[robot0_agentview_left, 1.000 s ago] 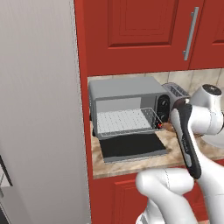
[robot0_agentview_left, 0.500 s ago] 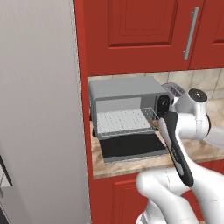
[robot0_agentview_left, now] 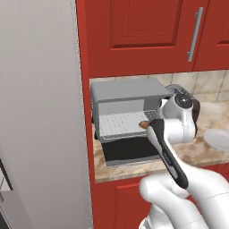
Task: Pull the toaster oven rack outwards. Pick up the baguette from the plate and place it on the toaster oven rack. Close the toaster oven door fully and set the temperature to the lowest setting.
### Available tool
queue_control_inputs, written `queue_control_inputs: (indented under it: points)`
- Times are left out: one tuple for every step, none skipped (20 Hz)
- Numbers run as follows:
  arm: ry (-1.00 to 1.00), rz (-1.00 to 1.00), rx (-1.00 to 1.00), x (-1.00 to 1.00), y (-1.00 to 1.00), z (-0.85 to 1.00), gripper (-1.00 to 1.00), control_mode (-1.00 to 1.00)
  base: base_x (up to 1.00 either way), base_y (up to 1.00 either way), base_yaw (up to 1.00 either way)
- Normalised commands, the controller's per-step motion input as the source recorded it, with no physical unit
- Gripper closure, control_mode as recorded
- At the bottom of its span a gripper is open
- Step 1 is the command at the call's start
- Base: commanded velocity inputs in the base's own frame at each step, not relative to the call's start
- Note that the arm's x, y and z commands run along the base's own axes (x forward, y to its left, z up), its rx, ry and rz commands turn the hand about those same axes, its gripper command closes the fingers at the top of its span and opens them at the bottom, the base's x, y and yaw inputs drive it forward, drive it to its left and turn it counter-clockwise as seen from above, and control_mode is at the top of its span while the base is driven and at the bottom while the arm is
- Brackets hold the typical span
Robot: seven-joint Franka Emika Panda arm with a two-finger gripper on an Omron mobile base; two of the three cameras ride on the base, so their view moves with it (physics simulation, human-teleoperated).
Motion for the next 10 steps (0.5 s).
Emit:
queue_control_inputs:
  points:
    - [0.0, 0.05, -0.09, 0.13, 0.39, 0.0, 1.0, -1.0, 0.0, 0.0, 0.0]
    - [0.0, 0.07, -0.11, 0.17, 0.38, 0.0, 1.0, -1.0, 0.0, 0.0, 0.0]
    - [0.0, 0.09, -0.12, 0.19, 0.34, 0.0, 1.0, -1.0, 0.0, 0.0, 0.0]
    - [0.0, 0.1, -0.13, 0.16, 0.34, 0.0, 1.0, -1.0, 0.0, 0.0, 0.0]
    - [0.0, 0.11, -0.14, 0.16, 0.33, 0.0, 1.0, -1.0, 0.0, 0.0, 0.0]
    - [0.0, 0.12, -0.15, 0.18, 0.31, 0.0, 1.0, -1.0, 0.0, 0.0, 0.0]
    - [0.0, 0.12, -0.15, 0.23, 0.29, 0.0, 1.0, -1.0, 0.0, 0.0, 0.0]
    - [0.0, 0.13, -0.16, 0.26, 0.26, 0.0, 1.0, -1.0, 0.0, 0.0, 0.0]
    - [0.0, 0.13, -0.16, 0.29, 0.23, 0.0, 1.0, -1.0, 0.0, 0.0, 0.0]
    - [0.0, 0.13, -0.17, 0.29, 0.19, 0.0, 1.0, -1.0, 0.0, 0.0, 0.0]
